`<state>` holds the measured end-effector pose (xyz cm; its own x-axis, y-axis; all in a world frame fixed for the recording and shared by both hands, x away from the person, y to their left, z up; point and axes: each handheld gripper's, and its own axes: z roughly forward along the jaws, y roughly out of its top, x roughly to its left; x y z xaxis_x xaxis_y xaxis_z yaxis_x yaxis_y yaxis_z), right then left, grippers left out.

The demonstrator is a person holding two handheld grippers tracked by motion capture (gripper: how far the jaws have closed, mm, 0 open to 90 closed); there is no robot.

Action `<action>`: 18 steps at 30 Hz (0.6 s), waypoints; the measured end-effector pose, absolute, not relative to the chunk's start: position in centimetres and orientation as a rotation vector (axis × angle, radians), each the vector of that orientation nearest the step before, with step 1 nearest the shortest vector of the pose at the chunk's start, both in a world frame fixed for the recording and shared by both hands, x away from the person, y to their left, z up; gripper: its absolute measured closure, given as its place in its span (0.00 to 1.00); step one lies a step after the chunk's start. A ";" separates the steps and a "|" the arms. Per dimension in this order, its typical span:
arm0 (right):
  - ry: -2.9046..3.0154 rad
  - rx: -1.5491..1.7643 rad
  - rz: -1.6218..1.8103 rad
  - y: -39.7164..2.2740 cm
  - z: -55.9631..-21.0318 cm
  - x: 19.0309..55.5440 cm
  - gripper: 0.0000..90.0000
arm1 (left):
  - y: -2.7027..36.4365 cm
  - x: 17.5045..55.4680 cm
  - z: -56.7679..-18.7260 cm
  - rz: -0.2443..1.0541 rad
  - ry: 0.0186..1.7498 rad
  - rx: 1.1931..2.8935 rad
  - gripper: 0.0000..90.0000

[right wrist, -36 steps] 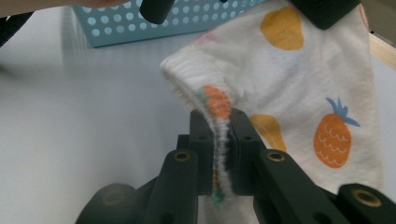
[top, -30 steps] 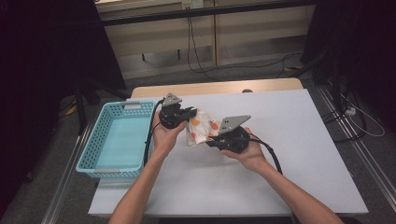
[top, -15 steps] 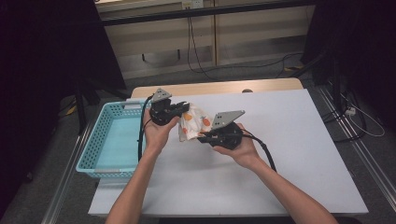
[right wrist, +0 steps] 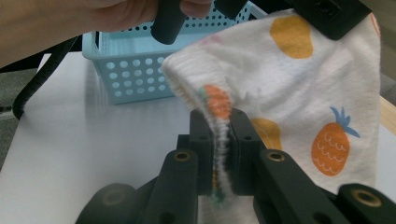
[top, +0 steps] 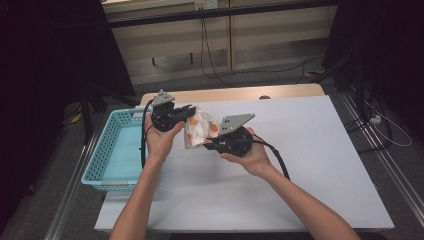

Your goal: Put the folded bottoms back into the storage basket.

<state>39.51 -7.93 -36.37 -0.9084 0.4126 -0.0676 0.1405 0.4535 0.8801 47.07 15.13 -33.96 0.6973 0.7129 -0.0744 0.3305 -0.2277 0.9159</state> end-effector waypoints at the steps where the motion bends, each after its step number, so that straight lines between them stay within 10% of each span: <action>1: 2.433 0.474 1.438 -7.8 -36.3 39.5 0.91 | 15.3 47.1 -33.9 0.442 0.821 1.823 0.89; 18: 2.429 0.443 1.454 -5.0 -35.4 39.8 0.91 | 17.8 46.8 -32.9 0.485 0.830 1.811 0.89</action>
